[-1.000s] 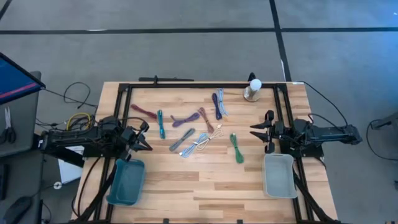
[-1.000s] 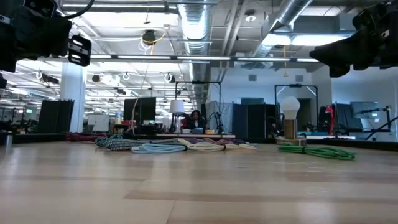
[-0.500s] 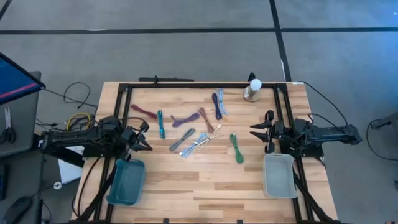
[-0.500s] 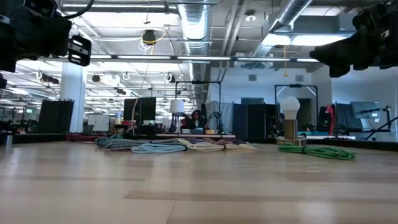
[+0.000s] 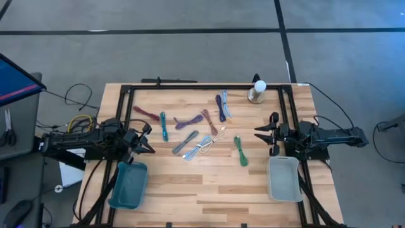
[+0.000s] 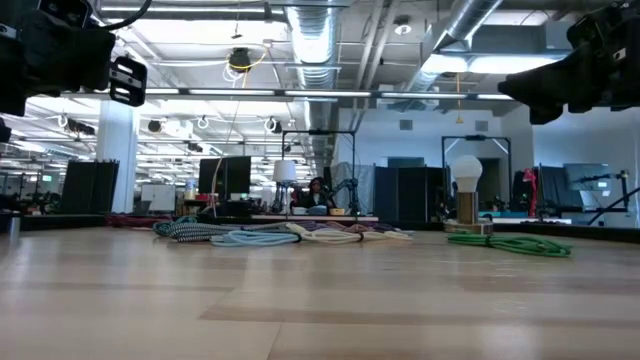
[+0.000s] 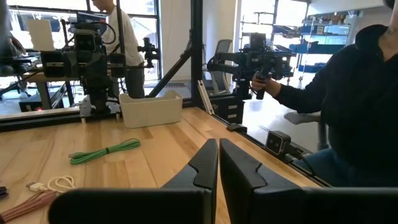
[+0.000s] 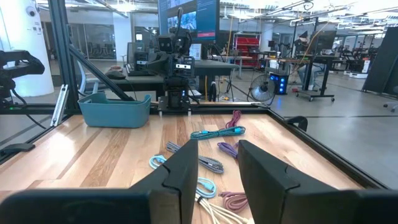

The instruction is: Pick & Place USB Port

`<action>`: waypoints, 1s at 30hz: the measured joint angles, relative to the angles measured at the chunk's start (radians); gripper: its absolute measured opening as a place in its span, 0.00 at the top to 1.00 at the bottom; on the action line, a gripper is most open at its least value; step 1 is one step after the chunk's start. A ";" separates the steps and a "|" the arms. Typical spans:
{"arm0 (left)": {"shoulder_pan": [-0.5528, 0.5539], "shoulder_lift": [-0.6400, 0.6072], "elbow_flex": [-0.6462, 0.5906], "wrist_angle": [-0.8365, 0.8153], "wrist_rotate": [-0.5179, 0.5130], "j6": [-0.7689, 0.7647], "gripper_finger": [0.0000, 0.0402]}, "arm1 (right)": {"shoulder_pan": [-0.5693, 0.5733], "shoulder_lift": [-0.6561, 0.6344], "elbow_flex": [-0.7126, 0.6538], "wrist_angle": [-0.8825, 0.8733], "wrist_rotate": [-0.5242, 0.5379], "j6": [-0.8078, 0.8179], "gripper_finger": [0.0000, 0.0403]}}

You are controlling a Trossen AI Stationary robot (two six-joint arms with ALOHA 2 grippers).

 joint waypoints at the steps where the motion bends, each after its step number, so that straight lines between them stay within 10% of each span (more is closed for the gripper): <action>1: 0.000 0.000 0.000 0.000 0.000 0.000 0.96 | 0.000 0.000 0.000 0.000 0.000 0.000 0.73; 30: 0.000 0.000 0.000 0.000 0.000 0.000 0.96 | -0.001 0.000 0.000 0.000 0.000 0.105 0.73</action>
